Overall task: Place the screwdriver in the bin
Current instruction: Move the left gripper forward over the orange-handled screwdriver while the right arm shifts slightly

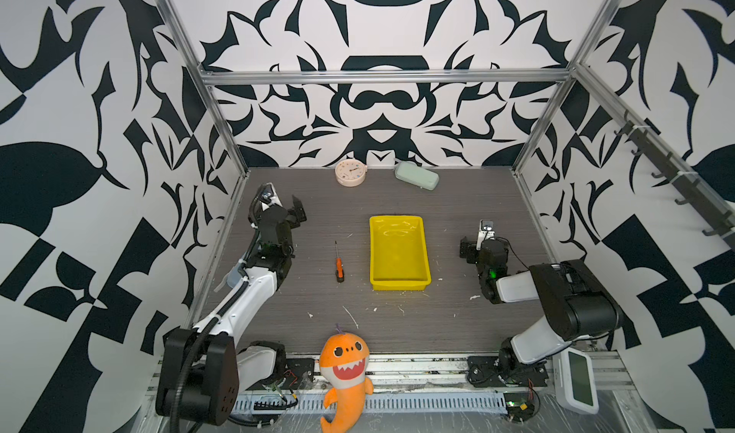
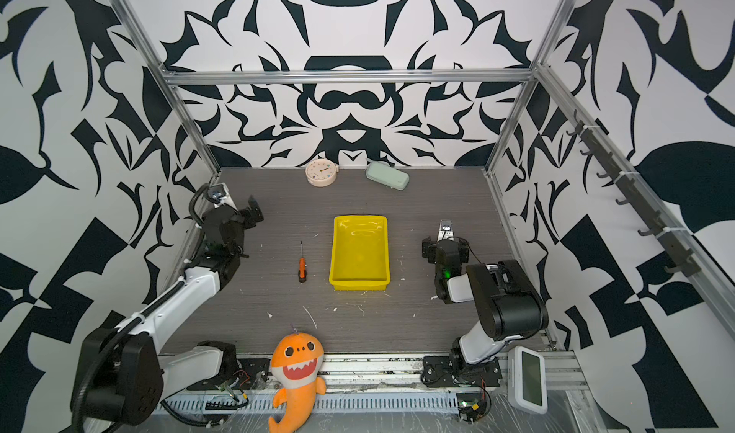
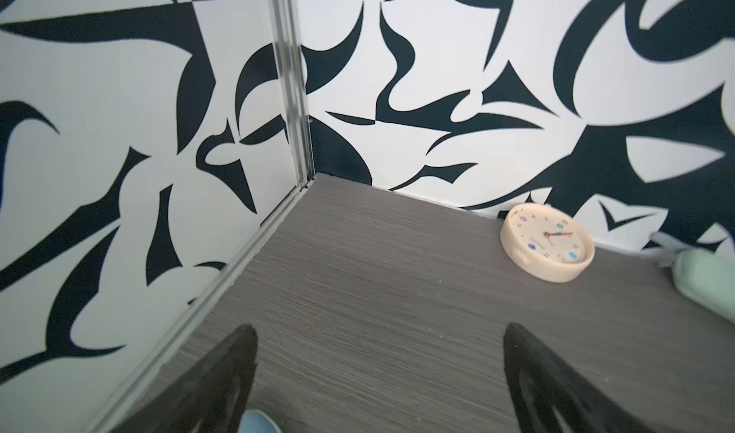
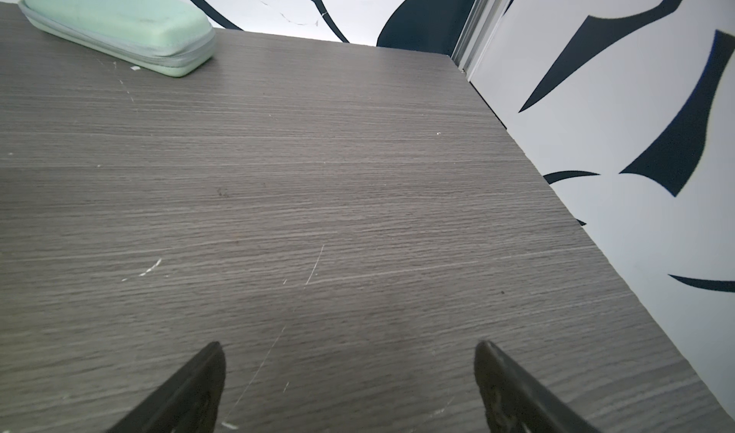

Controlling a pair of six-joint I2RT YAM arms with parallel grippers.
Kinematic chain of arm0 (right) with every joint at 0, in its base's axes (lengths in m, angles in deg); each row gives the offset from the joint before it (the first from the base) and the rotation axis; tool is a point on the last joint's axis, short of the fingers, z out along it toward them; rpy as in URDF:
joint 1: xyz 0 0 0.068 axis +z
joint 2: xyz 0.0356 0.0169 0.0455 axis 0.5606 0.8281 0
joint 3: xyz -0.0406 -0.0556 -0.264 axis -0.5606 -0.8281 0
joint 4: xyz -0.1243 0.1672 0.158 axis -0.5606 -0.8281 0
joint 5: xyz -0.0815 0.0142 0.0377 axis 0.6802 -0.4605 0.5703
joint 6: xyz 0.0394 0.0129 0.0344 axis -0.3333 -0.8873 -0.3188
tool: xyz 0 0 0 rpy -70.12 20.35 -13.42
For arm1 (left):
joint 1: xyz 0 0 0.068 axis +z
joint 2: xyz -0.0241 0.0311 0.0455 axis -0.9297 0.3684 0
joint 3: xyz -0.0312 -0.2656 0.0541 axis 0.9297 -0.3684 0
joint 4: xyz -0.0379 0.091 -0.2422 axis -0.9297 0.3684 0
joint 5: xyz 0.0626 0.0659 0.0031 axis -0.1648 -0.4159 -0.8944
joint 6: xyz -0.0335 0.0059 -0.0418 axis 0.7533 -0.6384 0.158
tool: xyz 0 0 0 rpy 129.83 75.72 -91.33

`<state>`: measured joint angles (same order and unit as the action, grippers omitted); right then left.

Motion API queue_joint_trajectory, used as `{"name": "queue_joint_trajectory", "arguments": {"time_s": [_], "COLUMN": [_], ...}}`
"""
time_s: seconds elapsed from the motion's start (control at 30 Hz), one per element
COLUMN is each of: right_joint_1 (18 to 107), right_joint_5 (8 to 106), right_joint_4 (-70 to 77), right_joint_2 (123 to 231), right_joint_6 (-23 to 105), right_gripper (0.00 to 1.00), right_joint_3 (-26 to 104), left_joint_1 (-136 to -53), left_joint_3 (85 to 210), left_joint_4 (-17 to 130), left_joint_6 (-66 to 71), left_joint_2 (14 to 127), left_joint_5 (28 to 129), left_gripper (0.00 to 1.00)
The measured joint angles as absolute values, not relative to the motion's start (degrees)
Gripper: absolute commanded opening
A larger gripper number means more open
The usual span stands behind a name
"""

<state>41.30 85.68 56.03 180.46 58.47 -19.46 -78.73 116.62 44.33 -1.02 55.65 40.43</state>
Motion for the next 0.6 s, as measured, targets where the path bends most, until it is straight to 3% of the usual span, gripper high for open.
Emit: {"name": "queue_joint_trajectory", "arguments": {"time_s": [0.23,0.4,0.6], "right_joint_1": [41.3,42.5,43.1], "right_joint_5": [86.8,93.1,101.5], "right_joint_4": [55.5,48.4,37.1], "right_joint_2": [180.0,172.4,171.1], "right_joint_6": [57.8,56.4,54.2], "right_gripper": [1.00,1.00,1.00], "right_joint_3": [-19.5,-18.8,-11.3], "left_joint_1": [-78.7,-78.8,-83.2], "left_joint_3": [121.2,121.2,116.6], "left_joint_4": [60.9,65.0,70.6], "left_joint_6": [5.4,7.1,12.7], "left_joint_2": [60.4,60.6,47.3], "left_joint_5": [46.2,53.8,59.4], "left_gripper": [0.99,0.99,0.99]}}
